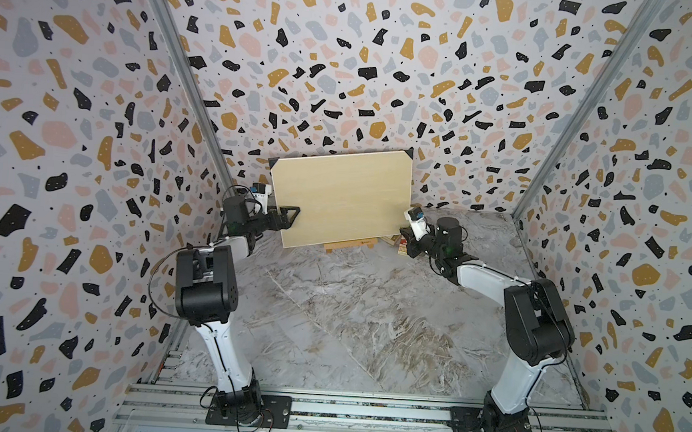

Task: Assemble the easel
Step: Place the drawing board on the easel, then reset both arms

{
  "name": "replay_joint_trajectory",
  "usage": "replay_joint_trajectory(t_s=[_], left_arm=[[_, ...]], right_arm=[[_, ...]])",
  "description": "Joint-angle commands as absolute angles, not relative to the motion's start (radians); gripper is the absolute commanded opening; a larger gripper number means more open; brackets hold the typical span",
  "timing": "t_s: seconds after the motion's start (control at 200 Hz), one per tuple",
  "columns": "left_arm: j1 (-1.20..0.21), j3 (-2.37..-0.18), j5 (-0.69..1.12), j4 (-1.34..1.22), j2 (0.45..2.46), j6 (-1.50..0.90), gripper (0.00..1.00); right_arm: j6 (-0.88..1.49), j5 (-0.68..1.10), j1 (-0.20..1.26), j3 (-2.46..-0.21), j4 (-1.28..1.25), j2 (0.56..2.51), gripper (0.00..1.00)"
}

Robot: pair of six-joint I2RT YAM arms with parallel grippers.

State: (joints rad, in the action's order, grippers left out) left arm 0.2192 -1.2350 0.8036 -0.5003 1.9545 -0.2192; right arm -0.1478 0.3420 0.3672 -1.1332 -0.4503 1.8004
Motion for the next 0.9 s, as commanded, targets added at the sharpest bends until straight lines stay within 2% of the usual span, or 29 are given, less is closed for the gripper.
replay_joint_trajectory(t_s=[0.0, 0.225, 0.365, 0.42, 0.631, 0.686, 0.771, 0.896], left_arm=[[0.249, -1.172, 0.758, -0.536, 1.871, -0.209, 0.99], [0.262, -1.119, 0.759, -0.498, 1.814, -0.208, 0.99], [0.264, -1.019, 0.705, -0.552, 1.703, -0.245, 0.99], [0.263, -0.987, 0.642, -0.5, 1.649, -0.235, 0.99], [0.254, -0.76, 0.325, -0.32, 1.341, -0.245, 0.99], [0.224, -0.685, 0.218, -0.292, 1.258, -0.22, 0.99], [0.184, -0.6, 0.078, -0.247, 1.175, -0.184, 0.99], [0.176, -0.498, 0.015, -0.236, 1.088, -0.187, 0.99]], right_arm=[[-0.074, 0.3, 0.355, -1.096, -0.474, 1.696, 0.0], [-0.043, 0.259, 0.345, -0.995, -0.461, 1.562, 0.0], [0.033, 0.175, 0.318, -0.942, -0.451, 1.476, 0.02], [0.057, 0.148, 0.296, -0.918, -0.434, 1.441, 0.04], [0.173, -0.177, 0.211, -0.791, -0.337, 1.311, 0.19], [0.194, -0.205, 0.179, -0.734, -0.351, 1.276, 0.3], [0.213, -0.297, 0.146, -0.666, -0.357, 1.234, 0.4], [0.241, -0.377, 0.076, -0.535, -0.441, 1.194, 0.81]])
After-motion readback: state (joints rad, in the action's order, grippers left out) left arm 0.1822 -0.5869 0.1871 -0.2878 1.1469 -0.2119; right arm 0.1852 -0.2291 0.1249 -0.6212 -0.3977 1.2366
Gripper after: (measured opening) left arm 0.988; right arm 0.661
